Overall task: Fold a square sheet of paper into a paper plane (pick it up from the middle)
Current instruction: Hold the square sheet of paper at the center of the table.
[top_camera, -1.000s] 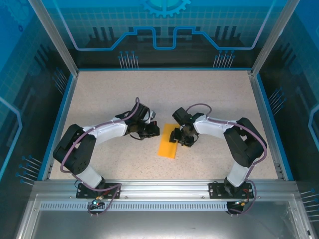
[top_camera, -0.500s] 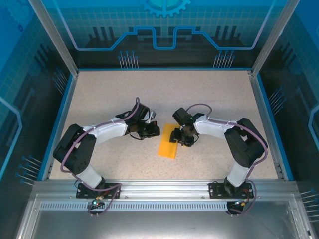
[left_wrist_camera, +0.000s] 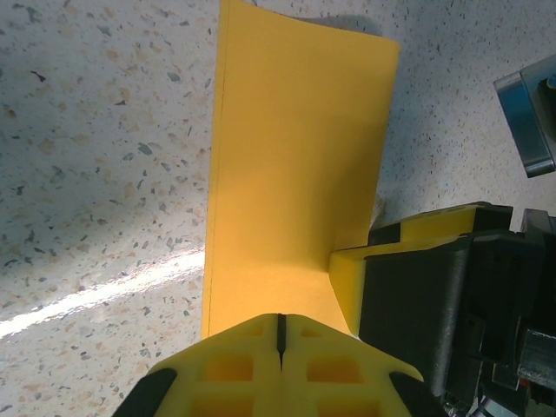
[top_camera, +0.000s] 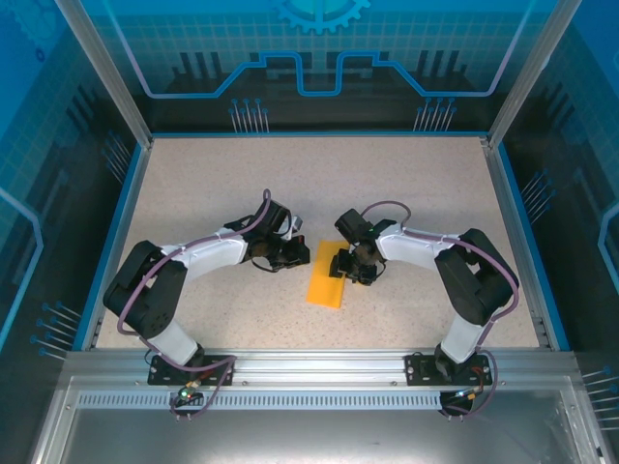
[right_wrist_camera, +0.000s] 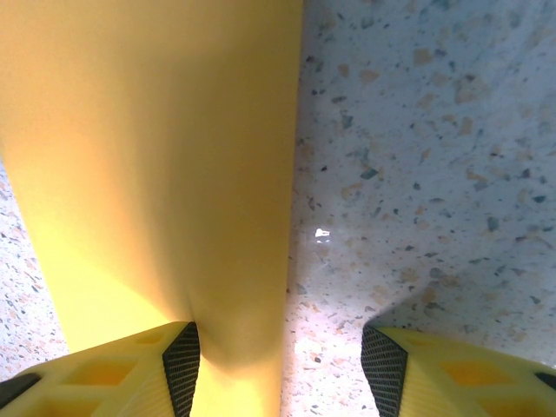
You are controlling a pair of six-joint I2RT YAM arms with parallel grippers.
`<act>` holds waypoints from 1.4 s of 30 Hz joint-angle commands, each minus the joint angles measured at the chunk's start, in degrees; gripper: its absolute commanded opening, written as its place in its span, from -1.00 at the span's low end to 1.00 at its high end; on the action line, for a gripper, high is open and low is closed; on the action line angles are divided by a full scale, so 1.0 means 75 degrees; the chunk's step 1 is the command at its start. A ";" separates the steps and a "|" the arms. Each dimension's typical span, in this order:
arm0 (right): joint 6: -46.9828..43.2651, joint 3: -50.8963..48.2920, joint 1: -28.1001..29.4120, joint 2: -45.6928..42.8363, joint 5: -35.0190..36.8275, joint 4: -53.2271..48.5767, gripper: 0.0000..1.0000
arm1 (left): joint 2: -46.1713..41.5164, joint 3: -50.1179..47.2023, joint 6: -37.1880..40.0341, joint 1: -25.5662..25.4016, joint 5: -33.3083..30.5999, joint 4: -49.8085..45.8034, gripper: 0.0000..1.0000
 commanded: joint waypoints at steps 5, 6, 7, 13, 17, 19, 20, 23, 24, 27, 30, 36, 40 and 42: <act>-0.0011 -0.0139 0.0128 0.0598 0.0147 0.0146 0.15 | 0.0580 0.0515 -0.0053 0.0013 0.0638 -0.0015 -1.00; -0.0019 -0.0137 0.0128 0.0600 0.0156 0.0142 0.14 | 0.0672 0.0557 -0.0094 0.0006 0.0712 0.0013 -1.00; -0.0013 -0.0137 0.0134 0.0614 0.0148 0.0146 0.15 | 0.0791 0.0596 -0.0144 -0.0005 0.0800 0.0058 -1.00; 0.0027 -0.0172 0.0129 0.0655 0.0124 0.0213 0.14 | 0.1388 0.0855 -0.0179 -0.0020 0.1155 0.0033 -1.00; 0.0040 -0.0181 0.0145 0.0686 0.0112 0.0243 0.15 | 0.1639 0.0951 -0.0159 -0.0030 0.1382 0.0121 -1.00; 0.0047 -0.0175 0.0144 0.0707 0.0102 0.0261 0.15 | 0.1711 0.0993 -0.0160 -0.0023 0.1380 0.0115 -1.00; 0.0041 -0.0178 0.0147 0.0708 0.0100 0.0264 0.15 | 0.1756 0.1030 -0.0159 -0.0035 0.1412 0.0113 -1.00; 0.0045 -0.0181 0.0151 0.0742 0.0087 0.0270 0.15 | 0.1893 0.1111 -0.0149 -0.0058 0.1462 0.0110 -1.00; 0.0039 -0.0182 0.0151 0.0743 0.0079 0.0275 0.15 | 0.1934 0.1127 -0.0138 -0.0072 0.1457 0.0092 -1.00; 0.0031 -0.0173 0.0159 0.0772 0.0074 0.0273 0.15 | 0.2105 0.1187 -0.0093 -0.0095 0.1429 0.0011 -1.00; 0.0047 -0.0187 0.0163 0.0772 0.0077 0.0288 0.15 | 0.2249 0.1210 -0.0059 -0.0132 0.1331 -0.0039 -1.00; 0.0043 -0.0198 0.0174 0.0772 0.0062 0.0288 0.15 | 0.2507 0.1213 0.0106 -0.0180 0.0961 -0.0284 -1.00; 0.0033 -0.0155 0.0161 0.0713 0.0065 0.0317 0.16 | 0.2563 0.1099 0.0246 -0.0196 0.0583 -0.0479 -1.00; 0.0021 -0.0098 0.0165 0.0661 0.0052 0.0311 0.16 | 0.2593 0.1041 0.0319 -0.0194 0.0474 -0.0494 -1.00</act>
